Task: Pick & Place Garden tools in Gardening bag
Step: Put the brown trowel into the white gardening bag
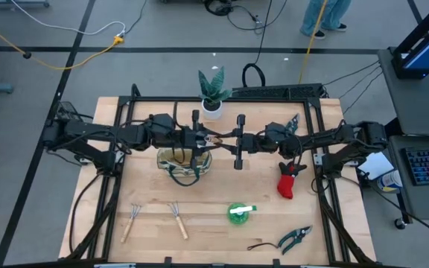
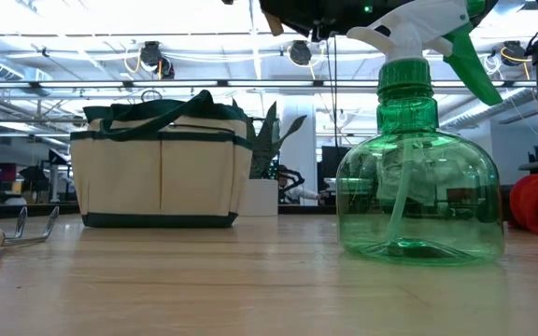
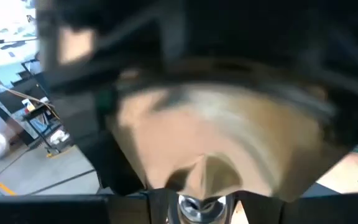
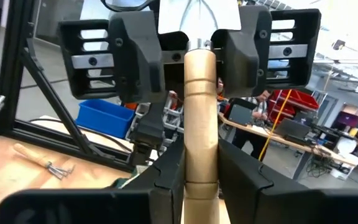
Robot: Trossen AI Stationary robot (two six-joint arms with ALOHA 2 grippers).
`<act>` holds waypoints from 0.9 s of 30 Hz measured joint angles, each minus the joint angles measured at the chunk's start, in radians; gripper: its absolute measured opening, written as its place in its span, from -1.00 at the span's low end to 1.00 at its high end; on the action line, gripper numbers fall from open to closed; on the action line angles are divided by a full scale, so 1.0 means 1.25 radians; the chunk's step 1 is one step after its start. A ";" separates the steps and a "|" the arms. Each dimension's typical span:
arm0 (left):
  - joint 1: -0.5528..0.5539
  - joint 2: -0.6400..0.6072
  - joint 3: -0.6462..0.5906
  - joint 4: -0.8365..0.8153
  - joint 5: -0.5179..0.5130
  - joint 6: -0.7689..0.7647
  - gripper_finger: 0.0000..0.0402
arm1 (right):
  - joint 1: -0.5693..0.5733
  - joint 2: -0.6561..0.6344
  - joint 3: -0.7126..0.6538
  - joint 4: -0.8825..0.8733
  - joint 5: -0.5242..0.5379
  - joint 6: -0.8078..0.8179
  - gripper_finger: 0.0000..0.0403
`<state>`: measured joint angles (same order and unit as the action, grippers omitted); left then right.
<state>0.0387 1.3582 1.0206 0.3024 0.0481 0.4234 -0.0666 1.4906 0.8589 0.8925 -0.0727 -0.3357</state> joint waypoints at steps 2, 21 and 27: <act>0.000 0.000 0.000 -0.001 0.000 -0.006 -0.18 | 0.000 0.000 0.000 0.002 0.001 -0.005 -0.65; 0.000 -0.051 -0.002 -0.039 -0.007 0.009 -0.17 | 0.000 -0.029 -0.081 0.219 -0.005 0.001 -0.65; 0.000 -0.034 -0.001 0.016 0.027 0.009 -0.17 | 0.000 -0.027 -0.084 0.217 -0.004 0.007 -0.67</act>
<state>0.0391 1.3154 1.0199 0.3221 0.0814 0.4351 -0.0662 1.4564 0.7540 1.1635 -0.0773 -0.3267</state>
